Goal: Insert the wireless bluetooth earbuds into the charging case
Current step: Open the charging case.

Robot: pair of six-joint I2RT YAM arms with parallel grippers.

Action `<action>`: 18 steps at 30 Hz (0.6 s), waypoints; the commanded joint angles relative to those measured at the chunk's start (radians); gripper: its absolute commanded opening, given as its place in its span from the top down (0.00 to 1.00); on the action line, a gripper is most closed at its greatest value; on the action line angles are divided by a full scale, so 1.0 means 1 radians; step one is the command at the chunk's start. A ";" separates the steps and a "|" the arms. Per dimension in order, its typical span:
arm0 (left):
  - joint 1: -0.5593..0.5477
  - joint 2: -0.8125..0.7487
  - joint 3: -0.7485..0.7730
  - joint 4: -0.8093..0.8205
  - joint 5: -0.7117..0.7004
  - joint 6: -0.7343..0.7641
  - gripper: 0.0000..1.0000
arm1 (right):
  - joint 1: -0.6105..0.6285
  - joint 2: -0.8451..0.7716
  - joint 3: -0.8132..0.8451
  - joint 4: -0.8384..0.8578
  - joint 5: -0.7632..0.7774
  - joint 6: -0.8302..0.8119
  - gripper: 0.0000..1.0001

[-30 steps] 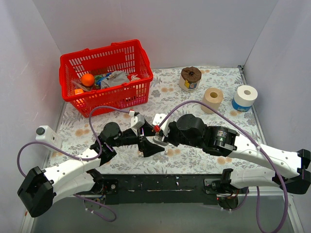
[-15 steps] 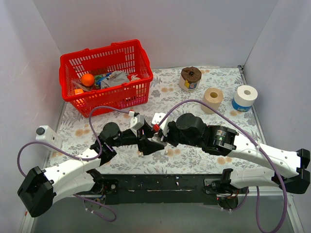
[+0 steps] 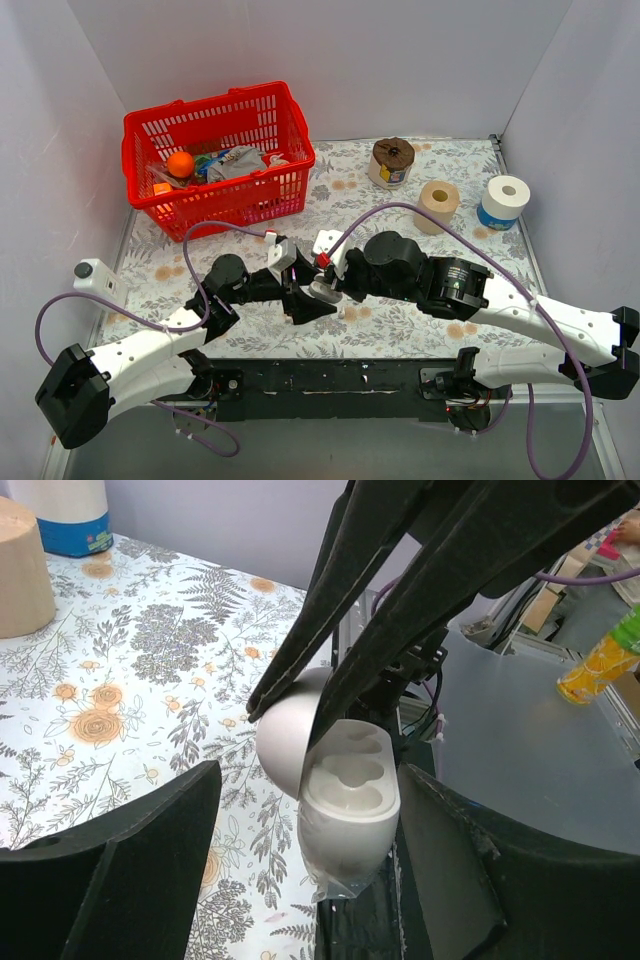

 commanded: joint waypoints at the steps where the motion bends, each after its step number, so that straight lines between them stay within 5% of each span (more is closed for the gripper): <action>1: 0.003 -0.028 -0.008 0.001 0.014 0.020 0.31 | 0.002 0.003 0.056 0.044 -0.020 0.011 0.99; 12: 0.003 -0.039 -0.004 0.023 0.011 0.006 0.35 | 0.002 0.015 0.051 0.042 -0.021 0.014 0.99; 16: 0.003 -0.034 -0.004 0.018 0.019 0.009 0.44 | 0.004 0.013 0.048 0.045 -0.020 0.014 0.99; 18: 0.003 -0.029 -0.004 0.020 0.022 0.011 0.58 | 0.002 0.012 0.045 0.045 -0.018 0.016 0.99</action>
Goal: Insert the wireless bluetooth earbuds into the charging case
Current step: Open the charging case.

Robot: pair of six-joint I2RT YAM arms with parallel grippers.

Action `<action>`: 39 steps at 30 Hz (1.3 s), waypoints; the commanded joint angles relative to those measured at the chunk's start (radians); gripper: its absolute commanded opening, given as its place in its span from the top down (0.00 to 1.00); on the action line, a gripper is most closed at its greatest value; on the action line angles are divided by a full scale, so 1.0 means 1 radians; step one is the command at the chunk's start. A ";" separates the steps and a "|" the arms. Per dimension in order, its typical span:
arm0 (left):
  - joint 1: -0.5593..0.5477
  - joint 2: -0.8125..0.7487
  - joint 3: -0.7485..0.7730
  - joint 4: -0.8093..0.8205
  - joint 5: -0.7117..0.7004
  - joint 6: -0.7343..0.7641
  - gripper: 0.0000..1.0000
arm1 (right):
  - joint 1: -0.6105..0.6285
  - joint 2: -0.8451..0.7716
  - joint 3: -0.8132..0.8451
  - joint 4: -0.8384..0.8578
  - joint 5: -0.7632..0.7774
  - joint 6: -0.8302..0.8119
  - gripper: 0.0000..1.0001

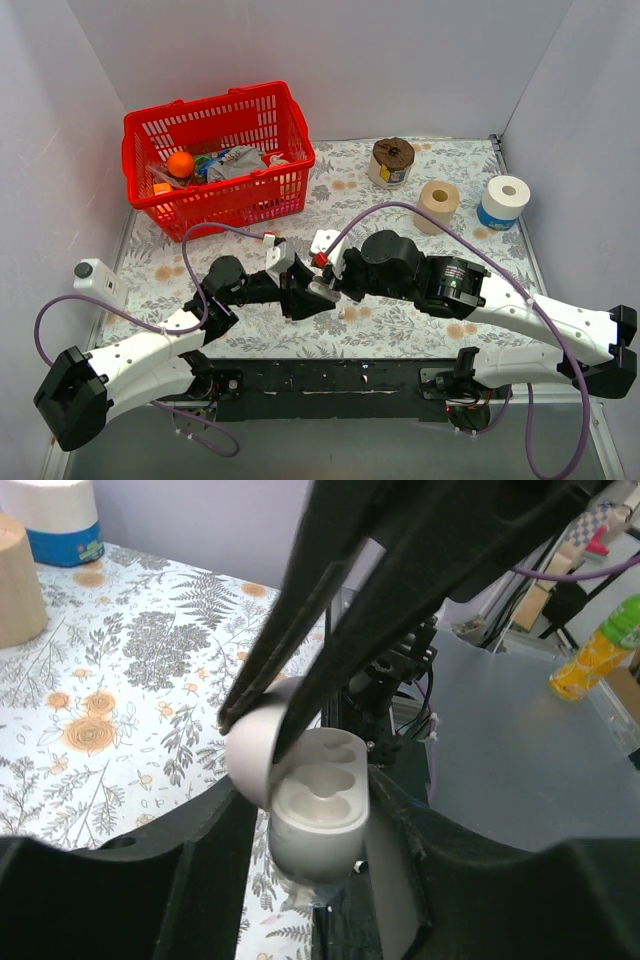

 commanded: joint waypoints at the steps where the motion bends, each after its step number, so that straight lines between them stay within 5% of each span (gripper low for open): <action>1: 0.003 -0.011 0.006 0.009 0.016 0.010 0.65 | 0.003 -0.003 0.036 0.045 0.000 0.009 0.99; 4: 0.003 -0.014 0.003 0.015 0.008 0.008 0.82 | 0.001 -0.004 0.035 0.045 0.002 0.009 0.99; 10: 0.003 -0.008 0.003 0.020 0.002 -0.001 0.97 | 0.003 -0.001 0.033 0.045 0.007 0.015 0.99; 14: 0.003 -0.024 -0.012 0.023 -0.028 -0.011 1.00 | -0.011 -0.012 0.029 0.057 0.045 0.063 0.55; 20: 0.003 -0.083 -0.071 0.023 -0.102 -0.045 1.00 | -0.205 -0.122 -0.041 0.155 -0.054 0.165 0.32; 21: 0.003 -0.111 -0.080 0.020 -0.122 -0.051 1.00 | -0.249 -0.144 -0.062 0.174 -0.084 0.213 0.21; 26: 0.003 -0.226 -0.167 0.014 -0.212 -0.091 1.00 | -0.427 -0.248 -0.210 0.249 -0.174 0.317 0.20; 32: 0.002 -0.352 -0.201 -0.017 -0.295 -0.136 1.00 | -0.427 -0.127 -0.377 0.177 -0.063 0.455 0.35; 39: -0.003 -0.441 -0.278 0.012 -0.392 -0.267 1.00 | -0.425 -0.083 -0.565 0.330 -0.114 0.517 0.37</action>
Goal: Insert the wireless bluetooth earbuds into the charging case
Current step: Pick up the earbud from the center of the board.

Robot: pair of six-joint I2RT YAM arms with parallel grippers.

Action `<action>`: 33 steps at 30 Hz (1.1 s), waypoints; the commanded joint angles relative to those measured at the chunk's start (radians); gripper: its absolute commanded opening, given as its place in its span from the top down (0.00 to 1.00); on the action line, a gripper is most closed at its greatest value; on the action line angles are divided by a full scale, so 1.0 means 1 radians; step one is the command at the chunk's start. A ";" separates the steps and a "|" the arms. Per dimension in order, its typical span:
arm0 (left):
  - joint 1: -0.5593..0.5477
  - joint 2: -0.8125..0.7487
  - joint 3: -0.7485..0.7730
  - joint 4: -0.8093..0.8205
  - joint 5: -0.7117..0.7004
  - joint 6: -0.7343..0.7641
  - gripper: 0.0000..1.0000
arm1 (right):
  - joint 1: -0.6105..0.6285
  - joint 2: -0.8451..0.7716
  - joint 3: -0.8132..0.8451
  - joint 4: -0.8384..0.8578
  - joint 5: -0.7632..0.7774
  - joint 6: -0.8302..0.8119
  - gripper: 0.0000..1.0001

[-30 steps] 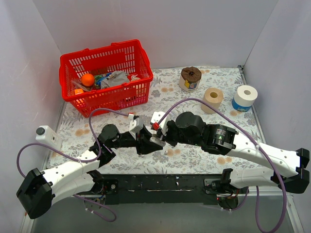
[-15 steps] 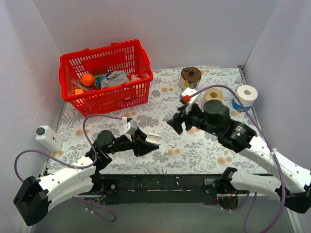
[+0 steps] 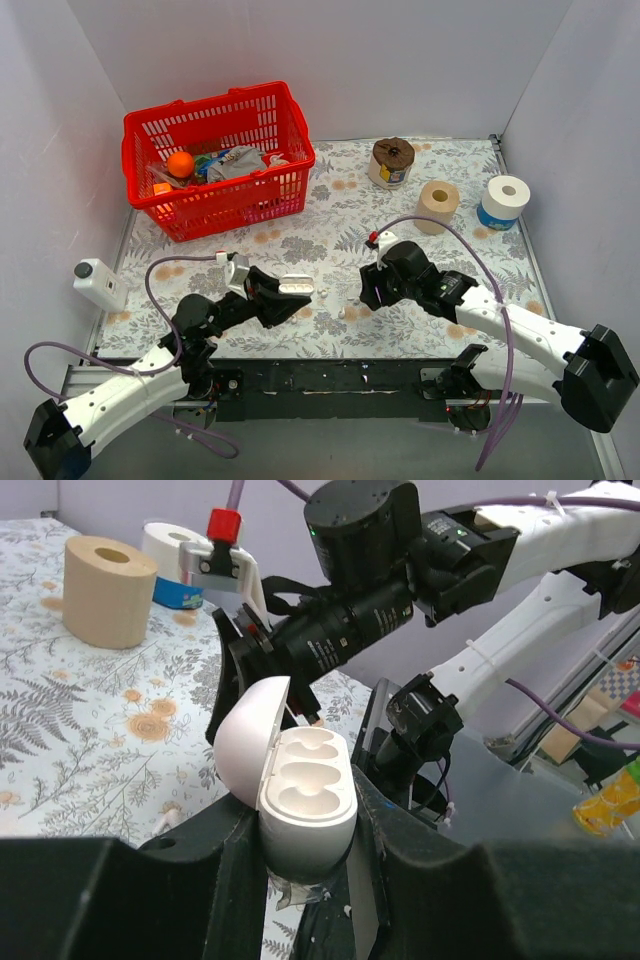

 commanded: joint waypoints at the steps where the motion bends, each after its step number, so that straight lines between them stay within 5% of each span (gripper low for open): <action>1: -0.004 -0.061 -0.074 0.023 -0.105 -0.099 1.00 | 0.004 0.011 -0.020 0.115 -0.023 0.061 0.37; 19: -0.018 -0.022 -0.031 -0.029 -0.156 -0.048 1.00 | 0.023 0.193 -0.035 0.152 0.026 0.150 0.49; 27: -0.018 -0.036 -0.019 -0.058 -0.150 -0.039 1.00 | 0.060 0.219 -0.052 0.152 0.063 0.141 0.96; 33: -0.020 -0.042 -0.026 -0.058 -0.154 -0.040 1.00 | 0.061 0.239 -0.083 0.169 0.041 0.146 0.99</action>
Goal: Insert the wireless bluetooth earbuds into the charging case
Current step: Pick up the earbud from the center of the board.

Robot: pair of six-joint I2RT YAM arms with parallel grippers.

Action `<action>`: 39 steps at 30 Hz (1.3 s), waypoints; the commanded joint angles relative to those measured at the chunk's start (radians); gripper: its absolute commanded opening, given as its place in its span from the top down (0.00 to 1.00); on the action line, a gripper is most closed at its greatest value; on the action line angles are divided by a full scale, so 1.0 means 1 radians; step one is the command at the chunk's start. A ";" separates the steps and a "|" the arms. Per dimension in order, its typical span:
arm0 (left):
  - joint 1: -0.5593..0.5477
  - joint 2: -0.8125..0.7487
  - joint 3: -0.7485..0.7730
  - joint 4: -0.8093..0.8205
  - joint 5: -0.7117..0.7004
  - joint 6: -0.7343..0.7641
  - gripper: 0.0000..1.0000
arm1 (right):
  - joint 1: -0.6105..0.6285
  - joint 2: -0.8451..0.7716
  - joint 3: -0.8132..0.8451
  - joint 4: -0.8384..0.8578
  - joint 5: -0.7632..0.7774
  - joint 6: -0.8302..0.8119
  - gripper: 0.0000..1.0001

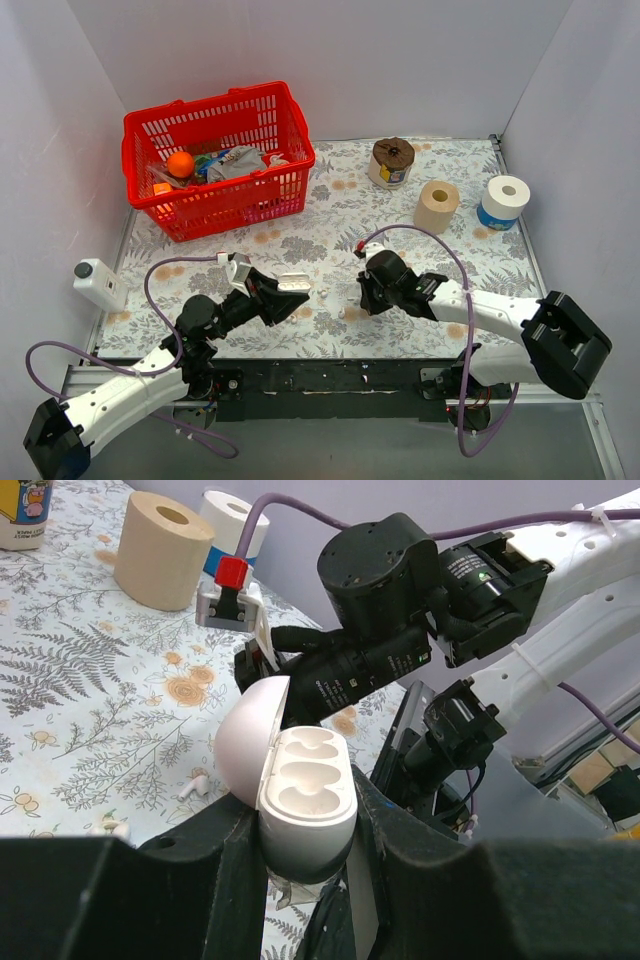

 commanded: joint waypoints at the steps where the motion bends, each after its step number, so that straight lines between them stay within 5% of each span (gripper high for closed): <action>1: -0.006 -0.007 0.030 -0.001 -0.013 0.010 1.00 | 0.004 0.037 -0.013 0.040 -0.001 0.011 0.99; 39: -0.008 0.019 0.044 -0.001 0.005 0.027 1.00 | -0.002 0.287 0.174 0.031 0.111 -0.195 0.99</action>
